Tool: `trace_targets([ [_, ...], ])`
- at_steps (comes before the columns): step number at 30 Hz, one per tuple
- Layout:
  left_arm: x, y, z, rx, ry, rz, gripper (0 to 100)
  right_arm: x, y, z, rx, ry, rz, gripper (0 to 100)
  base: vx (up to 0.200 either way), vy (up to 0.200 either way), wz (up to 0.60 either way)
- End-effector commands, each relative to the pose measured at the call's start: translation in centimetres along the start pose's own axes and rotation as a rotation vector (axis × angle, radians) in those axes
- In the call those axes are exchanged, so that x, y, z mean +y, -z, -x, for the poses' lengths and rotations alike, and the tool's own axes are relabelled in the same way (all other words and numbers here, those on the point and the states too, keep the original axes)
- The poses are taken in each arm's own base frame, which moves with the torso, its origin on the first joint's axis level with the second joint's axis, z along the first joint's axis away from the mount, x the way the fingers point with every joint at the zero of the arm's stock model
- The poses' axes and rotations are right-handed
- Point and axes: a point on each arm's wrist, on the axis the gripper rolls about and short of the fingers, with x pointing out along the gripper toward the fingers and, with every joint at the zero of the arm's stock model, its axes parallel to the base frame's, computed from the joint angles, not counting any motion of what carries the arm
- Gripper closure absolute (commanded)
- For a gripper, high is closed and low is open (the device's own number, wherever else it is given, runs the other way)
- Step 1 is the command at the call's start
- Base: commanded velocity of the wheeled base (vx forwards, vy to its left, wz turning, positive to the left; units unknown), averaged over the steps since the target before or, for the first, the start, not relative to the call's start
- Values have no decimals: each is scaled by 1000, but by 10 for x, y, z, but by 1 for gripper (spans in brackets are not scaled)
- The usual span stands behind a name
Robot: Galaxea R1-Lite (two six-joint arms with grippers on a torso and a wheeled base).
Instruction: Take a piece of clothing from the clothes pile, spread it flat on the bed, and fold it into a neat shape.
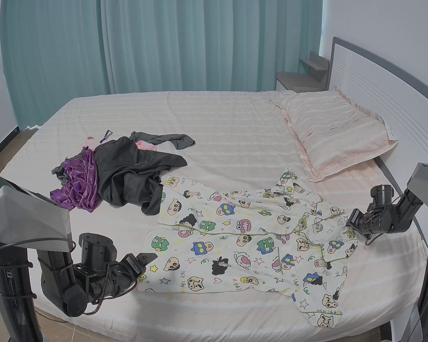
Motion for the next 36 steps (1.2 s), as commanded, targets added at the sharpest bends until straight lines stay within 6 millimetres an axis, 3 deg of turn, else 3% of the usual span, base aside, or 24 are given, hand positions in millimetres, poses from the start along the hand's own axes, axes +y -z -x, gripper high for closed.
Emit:
trace_targets([
  [1, 0, 0, 0, -1, -2, 0, 0, 0, -1, -1, -4, 1, 1, 100, 0, 0, 0],
  [6, 0, 0, 0, -6, -5, 0, 0, 1, -7, 5, -29, 5, -4, 100, 0, 0, 0],
  [12, 1, 1, -1, -7, -10, -1, 0, -8, -24, 25, -43, 60, -29, 100, 0, 0, 0],
  [31, 1, 1, -1, -7, -10, -1, 0, -34, -28, 27, -56, 134, -47, 100, 0, 0, 0],
  [32, 1, 1, -1, -7, -10, -1, 0, -33, -30, 28, -66, 127, -47, 0, 0, 0, 0],
  [36, 1, 1, -1, -6, -9, -2, 0, -23, -41, 39, -114, 100, -45, 0, 0, 0, 0],
])
